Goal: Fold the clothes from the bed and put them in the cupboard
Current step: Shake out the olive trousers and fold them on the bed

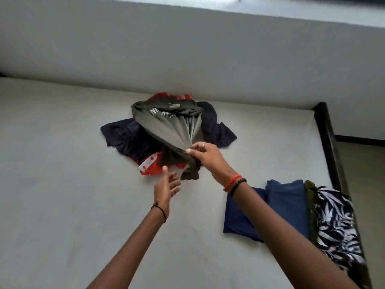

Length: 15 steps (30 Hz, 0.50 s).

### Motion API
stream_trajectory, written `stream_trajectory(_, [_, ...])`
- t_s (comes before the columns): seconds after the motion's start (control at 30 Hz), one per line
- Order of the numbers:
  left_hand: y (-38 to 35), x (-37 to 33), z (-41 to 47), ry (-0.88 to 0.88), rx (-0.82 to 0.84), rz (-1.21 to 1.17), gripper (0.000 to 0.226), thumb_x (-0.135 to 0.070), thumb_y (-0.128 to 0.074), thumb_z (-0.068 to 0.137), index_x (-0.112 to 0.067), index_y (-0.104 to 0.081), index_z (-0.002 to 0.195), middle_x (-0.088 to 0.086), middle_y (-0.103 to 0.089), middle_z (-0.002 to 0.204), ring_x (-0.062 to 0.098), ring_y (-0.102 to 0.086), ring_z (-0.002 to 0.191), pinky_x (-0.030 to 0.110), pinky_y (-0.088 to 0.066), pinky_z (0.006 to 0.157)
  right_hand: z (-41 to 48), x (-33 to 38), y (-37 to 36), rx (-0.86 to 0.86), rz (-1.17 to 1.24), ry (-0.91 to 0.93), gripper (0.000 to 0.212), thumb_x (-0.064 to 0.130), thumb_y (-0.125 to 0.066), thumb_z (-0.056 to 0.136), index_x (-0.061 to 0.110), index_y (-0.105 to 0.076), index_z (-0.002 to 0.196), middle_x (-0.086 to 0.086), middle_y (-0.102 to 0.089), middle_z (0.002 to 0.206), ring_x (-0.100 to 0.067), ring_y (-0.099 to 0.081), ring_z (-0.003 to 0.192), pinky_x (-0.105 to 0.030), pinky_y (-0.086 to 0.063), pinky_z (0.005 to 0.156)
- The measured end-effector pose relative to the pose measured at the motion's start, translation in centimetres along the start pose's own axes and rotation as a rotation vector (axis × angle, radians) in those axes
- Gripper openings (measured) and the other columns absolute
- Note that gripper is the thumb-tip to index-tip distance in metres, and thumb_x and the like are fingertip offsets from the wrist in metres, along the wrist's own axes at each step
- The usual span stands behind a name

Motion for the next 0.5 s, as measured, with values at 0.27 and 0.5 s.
stream_trajectory(0.27, [-3.4,-5.7,-1.7,0.27,0.381,-0.407,0.07,-0.064,-0.038,0.089,-0.008,-0.055,0.129,0.015,-0.06,0.125,0.029,-0.055,0.116,0.042,-0.046,0.096,-14.9,6.8,2.8,0.346,-0.061,0.053,0.012,0.01,-0.068,0.085,0.021,-0.071,0.08,-0.005,-0.063,0.075,-0.013,-0.057,0.07,-0.028,-0.045,0.064])
stream_trajectory(0.5, [-7.1,-9.4,-9.4,0.231,0.432,-0.127,0.036,-0.027,-0.046,0.096,-0.001,-0.067,0.081,0.016,-0.068,0.067,0.026,-0.065,0.055,0.031,-0.054,0.058,-21.0,7.6,6.0,0.491,-0.241,-0.136,0.012,0.023,-0.066,0.089,0.013,-0.071,0.093,-0.001,-0.065,0.08,-0.01,-0.06,0.078,-0.021,-0.049,0.075])
Point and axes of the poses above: each hand's wrist, its own z-axis towards the middle knuckle, its own y-axis out of the back of the hand, x = y × z, the point moved 2 cm from there along z, towards the middle knuckle
